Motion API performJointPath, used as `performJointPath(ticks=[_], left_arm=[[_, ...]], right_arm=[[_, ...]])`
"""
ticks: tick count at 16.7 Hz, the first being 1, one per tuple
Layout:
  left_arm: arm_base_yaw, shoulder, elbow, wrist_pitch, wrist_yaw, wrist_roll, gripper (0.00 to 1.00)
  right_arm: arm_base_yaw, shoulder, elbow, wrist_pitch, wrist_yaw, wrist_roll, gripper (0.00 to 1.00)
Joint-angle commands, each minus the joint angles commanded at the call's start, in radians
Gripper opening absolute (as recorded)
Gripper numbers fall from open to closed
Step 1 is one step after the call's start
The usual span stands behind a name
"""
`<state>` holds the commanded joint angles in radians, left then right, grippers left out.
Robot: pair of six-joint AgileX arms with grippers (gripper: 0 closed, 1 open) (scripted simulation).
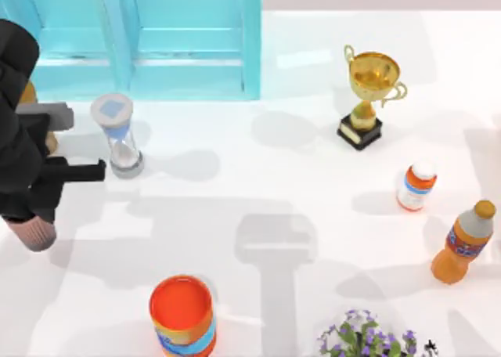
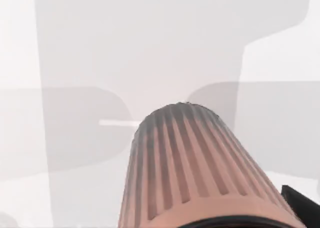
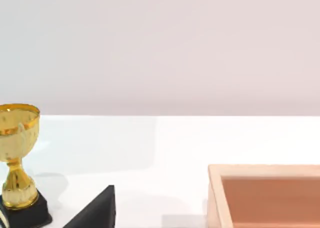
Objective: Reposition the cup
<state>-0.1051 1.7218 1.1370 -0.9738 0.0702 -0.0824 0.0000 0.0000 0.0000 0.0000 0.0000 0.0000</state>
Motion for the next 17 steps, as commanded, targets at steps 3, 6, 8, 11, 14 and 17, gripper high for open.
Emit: performJointPath(ticks=[3,6,8,11,14,17], left_arm=[[0.003,0.015,-0.041,0.058,0.001,0.003,0.0],[0.006,0.027,-0.064,0.09,0.001,0.005,0.0],[0.006,0.027,-0.064,0.09,0.001,0.005,0.0],[0.006,0.027,-0.064,0.09,0.001,0.005,0.15],[0.006,0.027,-0.064,0.09,0.001,0.005,0.38],[0.006,0.027,-0.064,0.09,0.001,0.005,0.6]], right_arm=[[0.0,0.0,0.0,0.0,0.0,0.0,1.0],[0.0,0.0,0.0,0.0,0.0,0.0,1.0],[0.0,0.0,0.0,0.0,0.0,0.0,1.0],[0.0,0.0,0.0,0.0,0.0,0.0,1.0],[0.0,0.0,0.0,0.0,0.0,0.0,1.0],[0.0,0.0,0.0,0.0,0.0,0.0,1.0]])
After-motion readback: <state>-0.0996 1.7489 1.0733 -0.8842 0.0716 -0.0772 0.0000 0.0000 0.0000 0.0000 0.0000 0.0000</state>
